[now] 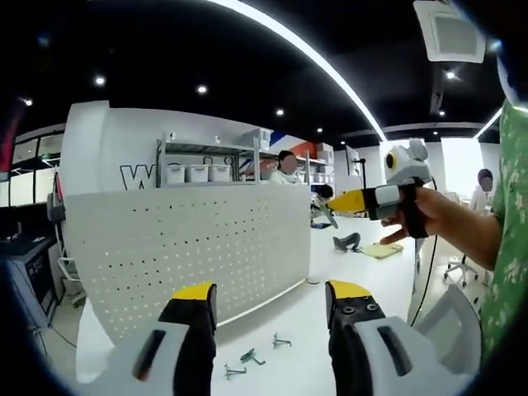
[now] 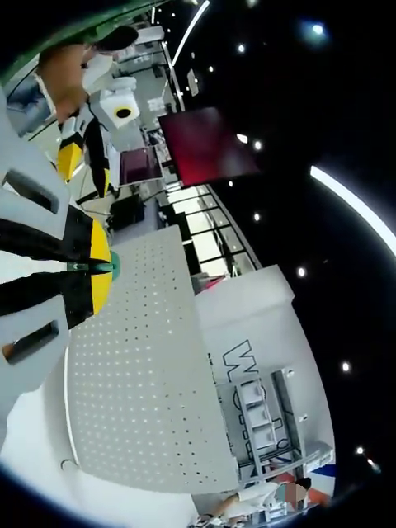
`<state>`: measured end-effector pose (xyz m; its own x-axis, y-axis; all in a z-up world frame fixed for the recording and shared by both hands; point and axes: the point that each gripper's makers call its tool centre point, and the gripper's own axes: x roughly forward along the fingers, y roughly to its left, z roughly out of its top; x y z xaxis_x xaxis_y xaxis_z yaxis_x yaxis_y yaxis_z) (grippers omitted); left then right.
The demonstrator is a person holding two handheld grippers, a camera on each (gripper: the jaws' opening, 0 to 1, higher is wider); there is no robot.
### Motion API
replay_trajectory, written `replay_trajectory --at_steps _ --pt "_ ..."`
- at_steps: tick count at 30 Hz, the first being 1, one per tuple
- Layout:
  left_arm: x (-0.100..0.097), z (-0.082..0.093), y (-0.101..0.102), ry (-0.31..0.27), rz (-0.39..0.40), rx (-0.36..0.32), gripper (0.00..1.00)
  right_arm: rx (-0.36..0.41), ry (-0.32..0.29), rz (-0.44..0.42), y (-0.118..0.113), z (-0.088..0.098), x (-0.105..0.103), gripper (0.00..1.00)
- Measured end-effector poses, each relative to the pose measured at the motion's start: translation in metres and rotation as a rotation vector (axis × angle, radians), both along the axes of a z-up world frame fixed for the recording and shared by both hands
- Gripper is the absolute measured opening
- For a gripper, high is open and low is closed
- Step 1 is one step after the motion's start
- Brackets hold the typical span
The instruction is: Insert the hook assembly into the mounting plate slot until the hook locks in place.
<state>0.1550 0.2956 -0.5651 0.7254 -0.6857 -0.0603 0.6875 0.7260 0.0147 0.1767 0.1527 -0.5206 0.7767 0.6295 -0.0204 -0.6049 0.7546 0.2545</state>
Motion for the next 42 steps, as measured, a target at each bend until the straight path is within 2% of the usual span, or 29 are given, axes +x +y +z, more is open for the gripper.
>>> replay_trajectory --at_steps 4,7,9,11,13,14,16,19,21,25,27,33,39,42 --pt "-0.006 0.003 0.005 -0.004 0.003 0.006 0.54 0.007 -0.003 -0.005 0.004 -0.005 -0.001 0.01" --pt "-0.011 0.007 0.004 -0.007 -0.009 -0.001 0.54 0.009 0.002 -0.025 0.002 -0.020 0.002 0.01" --pt "-0.014 0.007 0.003 -0.006 -0.013 -0.005 0.54 -0.004 -0.019 -0.049 0.000 -0.030 0.002 0.01" --pt "-0.016 0.006 0.003 -0.002 -0.018 -0.001 0.54 -0.022 -0.081 -0.078 -0.004 -0.036 0.005 0.01" --pt "-0.019 0.006 0.003 0.000 -0.022 -0.003 0.54 -0.016 -0.097 -0.106 -0.011 -0.055 0.011 0.01" --pt "-0.021 0.007 0.003 0.001 -0.025 -0.006 0.53 0.000 -0.144 -0.137 -0.016 -0.061 0.015 0.01" --pt "-0.024 0.008 0.003 0.000 -0.030 -0.011 0.53 -0.001 -0.117 -0.144 -0.018 -0.081 0.015 0.01" --pt "-0.026 0.008 0.004 0.003 -0.031 -0.013 0.54 -0.005 -0.127 -0.154 -0.017 -0.091 0.012 0.01" --pt "-0.027 0.006 0.006 0.009 -0.032 -0.009 0.53 -0.018 -0.160 -0.156 -0.014 -0.091 0.008 0.01" --pt "-0.028 0.004 0.010 0.015 -0.038 0.002 0.54 -0.015 -0.174 -0.168 -0.017 -0.092 0.007 0.01" --pt "-0.028 0.005 0.012 0.013 -0.041 0.009 0.54 -0.010 -0.163 -0.181 -0.020 -0.095 0.006 0.01" --pt "-0.029 0.004 0.022 0.015 -0.060 0.029 0.55 -0.022 -0.188 -0.201 -0.026 -0.092 0.001 0.01" --pt "-0.026 0.005 0.039 0.005 -0.043 0.049 0.56 -0.028 -0.189 -0.217 -0.031 -0.093 0.002 0.01" --pt "-0.025 0.009 0.043 0.008 -0.036 0.062 0.55 -0.044 -0.195 -0.211 -0.030 -0.096 -0.004 0.01"
